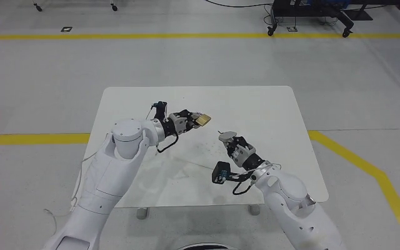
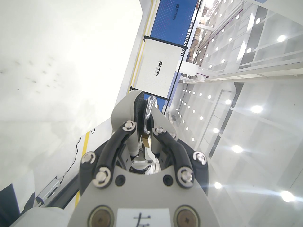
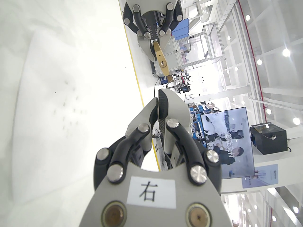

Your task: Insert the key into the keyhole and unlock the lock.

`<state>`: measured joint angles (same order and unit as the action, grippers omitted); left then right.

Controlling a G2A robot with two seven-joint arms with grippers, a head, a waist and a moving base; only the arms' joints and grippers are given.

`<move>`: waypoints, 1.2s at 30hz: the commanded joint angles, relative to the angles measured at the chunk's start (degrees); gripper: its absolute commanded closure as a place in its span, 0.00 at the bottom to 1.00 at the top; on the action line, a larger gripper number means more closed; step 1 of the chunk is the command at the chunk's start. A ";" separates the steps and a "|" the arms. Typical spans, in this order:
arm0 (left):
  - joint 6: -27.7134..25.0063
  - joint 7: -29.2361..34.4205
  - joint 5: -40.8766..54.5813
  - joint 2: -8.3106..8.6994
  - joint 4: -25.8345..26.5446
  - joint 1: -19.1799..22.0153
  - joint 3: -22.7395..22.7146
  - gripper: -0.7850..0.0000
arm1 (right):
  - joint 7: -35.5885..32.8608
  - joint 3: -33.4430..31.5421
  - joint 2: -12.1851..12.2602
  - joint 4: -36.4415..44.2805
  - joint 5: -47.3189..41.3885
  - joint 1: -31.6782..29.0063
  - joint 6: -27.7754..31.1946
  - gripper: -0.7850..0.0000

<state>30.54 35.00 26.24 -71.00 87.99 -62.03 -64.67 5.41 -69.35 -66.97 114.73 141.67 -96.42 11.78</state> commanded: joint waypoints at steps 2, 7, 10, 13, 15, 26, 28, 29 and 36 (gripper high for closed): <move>-1.37 -0.19 -0.84 0.06 0.54 -0.47 0.24 1.00 | -0.19 0.34 0.04 0.14 1.92 0.23 -0.48 1.00; -3.95 1.72 -2.42 0.56 -0.30 -0.60 -0.86 1.00 | 0.38 3.91 0.28 1.04 15.08 0.15 -5.62 1.00; -7.38 3.41 -4.08 0.90 -0.32 -1.16 -1.24 1.00 | 0.05 5.70 0.51 1.26 24.55 -1.08 -10.89 1.00; -12.01 4.90 -4.76 1.26 0.36 -2.70 -2.18 1.00 | -0.88 6.83 0.69 1.58 31.10 -2.48 -13.83 1.00; -15.03 5.82 -5.33 1.47 1.03 -3.98 -2.51 1.00 | -1.61 7.42 0.68 1.88 32.93 -2.87 -13.80 1.00; -22.10 2.68 -6.91 1.31 1.95 -6.66 -1.07 1.00 | -4.33 11.09 0.34 0.55 34.33 0.53 -12.04 1.00; -22.19 1.82 -6.16 1.23 1.82 -6.71 -1.16 1.00 | -4.93 11.75 0.45 0.22 34.33 1.17 -11.91 1.00; -22.09 1.67 -5.87 1.19 1.79 -6.66 -1.15 1.00 | -5.34 12.06 0.52 0.07 34.33 1.42 -11.84 1.00; -20.61 0.07 -5.16 1.02 1.46 -6.51 -0.77 1.00 | -11.93 15.24 1.29 -0.72 34.33 4.00 -9.84 1.00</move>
<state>9.28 35.52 20.87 -69.95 89.50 -68.58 -65.51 -5.78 -54.70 -65.79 114.13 176.00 -92.84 1.79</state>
